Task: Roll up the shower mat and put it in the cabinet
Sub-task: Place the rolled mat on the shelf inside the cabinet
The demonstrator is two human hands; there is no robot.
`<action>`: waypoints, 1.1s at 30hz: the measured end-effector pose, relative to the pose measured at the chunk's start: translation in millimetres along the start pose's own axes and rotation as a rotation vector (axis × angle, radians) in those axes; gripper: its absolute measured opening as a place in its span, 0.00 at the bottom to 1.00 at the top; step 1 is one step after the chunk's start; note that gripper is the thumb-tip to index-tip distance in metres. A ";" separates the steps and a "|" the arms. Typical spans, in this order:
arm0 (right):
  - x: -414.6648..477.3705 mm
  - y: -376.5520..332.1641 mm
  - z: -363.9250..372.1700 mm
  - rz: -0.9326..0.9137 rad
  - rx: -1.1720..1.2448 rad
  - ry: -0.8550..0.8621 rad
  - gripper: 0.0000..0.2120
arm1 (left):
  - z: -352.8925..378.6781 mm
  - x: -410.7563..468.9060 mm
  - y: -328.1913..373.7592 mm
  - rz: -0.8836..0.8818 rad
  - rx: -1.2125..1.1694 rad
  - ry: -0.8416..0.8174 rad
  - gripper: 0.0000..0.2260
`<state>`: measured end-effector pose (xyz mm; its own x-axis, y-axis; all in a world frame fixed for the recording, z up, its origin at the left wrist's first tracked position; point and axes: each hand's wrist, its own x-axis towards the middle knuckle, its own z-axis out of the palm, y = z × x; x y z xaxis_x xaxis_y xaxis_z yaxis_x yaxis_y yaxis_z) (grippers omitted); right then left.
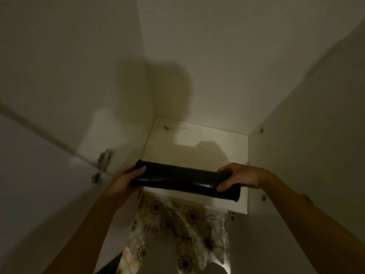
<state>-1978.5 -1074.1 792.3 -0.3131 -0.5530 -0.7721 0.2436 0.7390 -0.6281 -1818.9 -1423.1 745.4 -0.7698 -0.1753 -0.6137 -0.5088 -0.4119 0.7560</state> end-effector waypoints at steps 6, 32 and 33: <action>122.3 13.4 -54.2 -0.077 0.694 0.318 0.33 | -9.1 149.2 34.7 -0.128 -0.188 0.168 0.15; 506.1 95.2 -191.4 -0.100 0.817 0.985 0.22 | 19.6 589.2 -41.8 0.005 -0.373 0.478 0.20; 507.3 93.3 -188.8 -0.065 0.730 1.016 0.22 | 16.2 590.2 -44.9 -0.011 -0.295 0.521 0.22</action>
<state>-2287.9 -1213.1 360.2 -0.8301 0.2061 -0.5182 0.5507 0.1562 -0.8200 -2256.6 -1493.6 353.0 -0.4368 -0.5544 -0.7084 -0.3299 -0.6338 0.6996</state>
